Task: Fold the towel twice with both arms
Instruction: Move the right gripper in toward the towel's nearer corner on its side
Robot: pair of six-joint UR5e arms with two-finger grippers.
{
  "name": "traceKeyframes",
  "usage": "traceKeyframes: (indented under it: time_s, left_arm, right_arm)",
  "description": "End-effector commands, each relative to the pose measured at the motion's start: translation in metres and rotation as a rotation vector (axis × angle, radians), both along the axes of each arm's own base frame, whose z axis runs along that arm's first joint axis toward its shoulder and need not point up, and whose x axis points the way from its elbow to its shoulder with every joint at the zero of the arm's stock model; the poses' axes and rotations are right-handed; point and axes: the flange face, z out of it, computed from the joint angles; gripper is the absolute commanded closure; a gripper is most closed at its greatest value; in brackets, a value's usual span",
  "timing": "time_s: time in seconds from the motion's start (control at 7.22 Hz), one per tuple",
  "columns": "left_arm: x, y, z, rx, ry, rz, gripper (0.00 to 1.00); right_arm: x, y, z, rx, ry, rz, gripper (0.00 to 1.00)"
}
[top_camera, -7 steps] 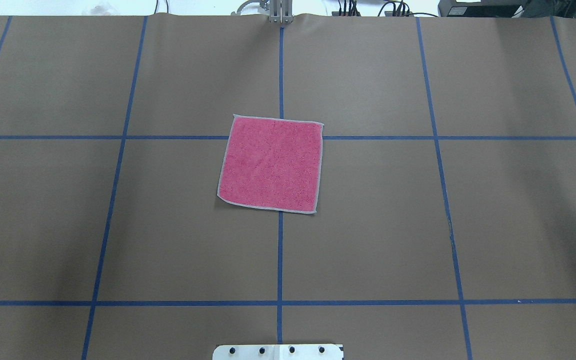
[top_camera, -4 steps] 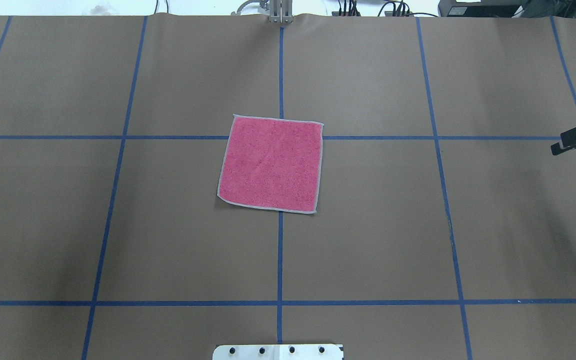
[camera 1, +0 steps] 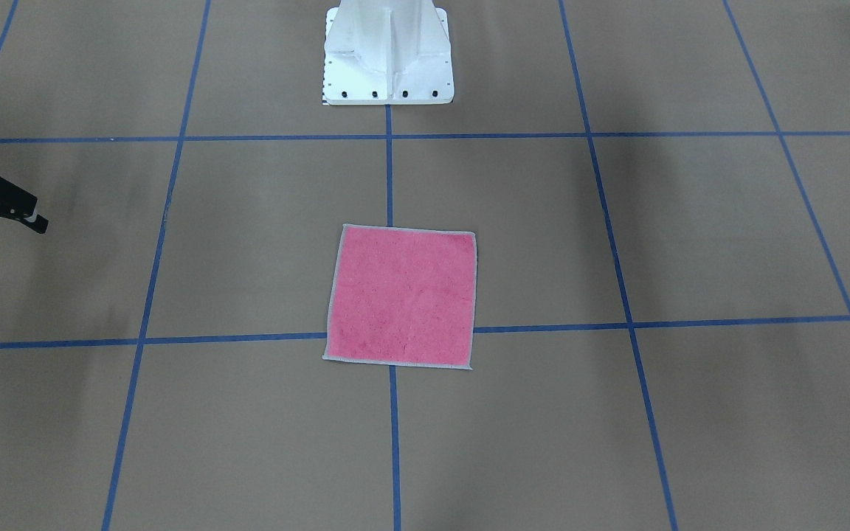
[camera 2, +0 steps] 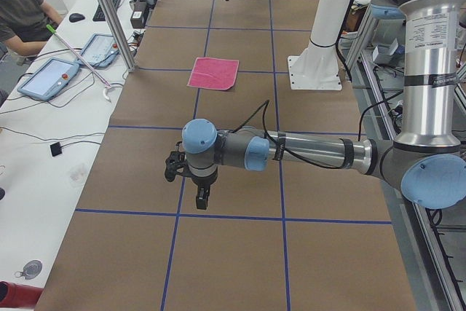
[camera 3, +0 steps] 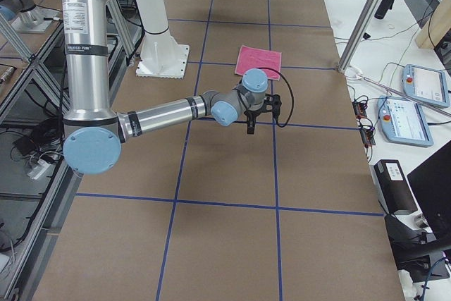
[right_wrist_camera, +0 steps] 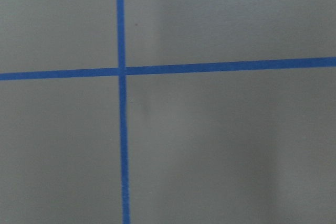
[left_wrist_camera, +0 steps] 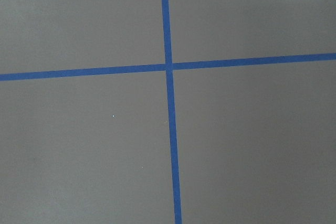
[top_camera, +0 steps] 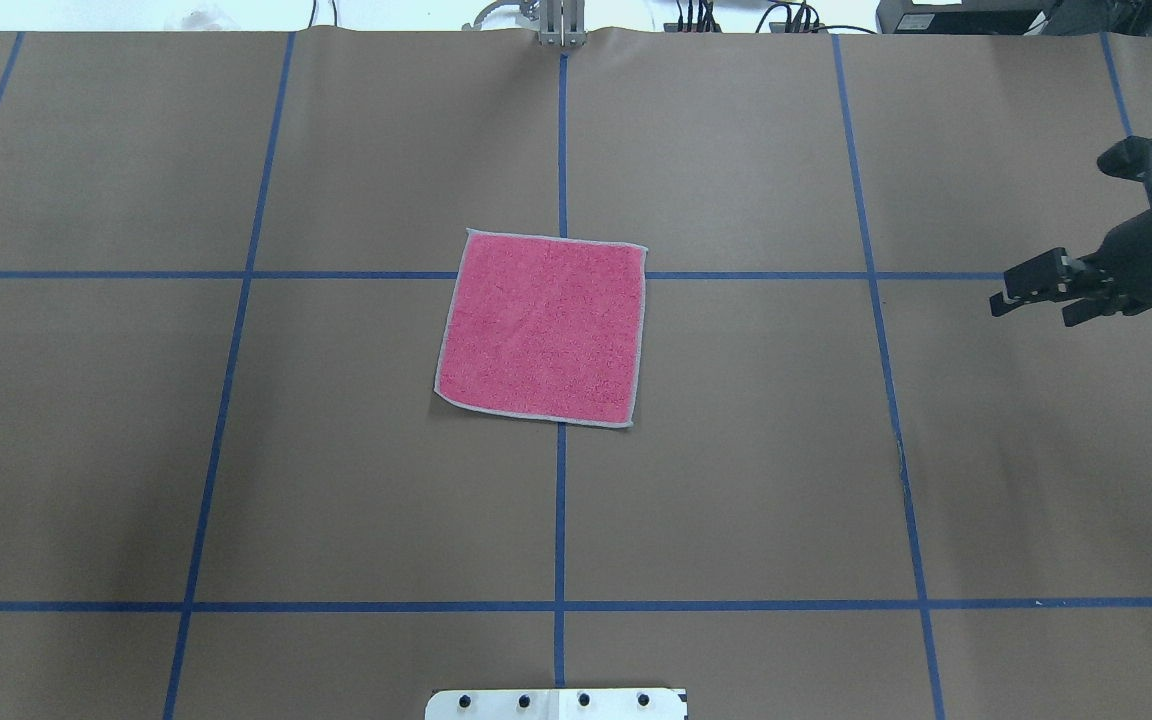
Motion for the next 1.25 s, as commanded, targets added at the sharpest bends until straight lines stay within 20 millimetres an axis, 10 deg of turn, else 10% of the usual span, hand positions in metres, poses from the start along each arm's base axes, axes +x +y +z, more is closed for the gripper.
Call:
traceKeyframes:
  time_s: [0.0,0.69,1.11]
  left_arm:
    - [0.003,-0.001,0.004,-0.023,0.0,-0.01,0.0]
    - [0.014,-0.005,0.013,-0.043,-0.003,0.0,0.0]
    - [0.014,-0.005,0.016,-0.049,-0.003,0.0,0.0]
  right_arm:
    - [-0.096,0.009,-0.073,-0.1,-0.032,0.086,0.0]
    - [-0.295,0.096,-0.192,-0.181,-0.023,0.232,0.07]
    - [-0.343,0.098,-0.208,-0.209,-0.017,0.301,0.13]
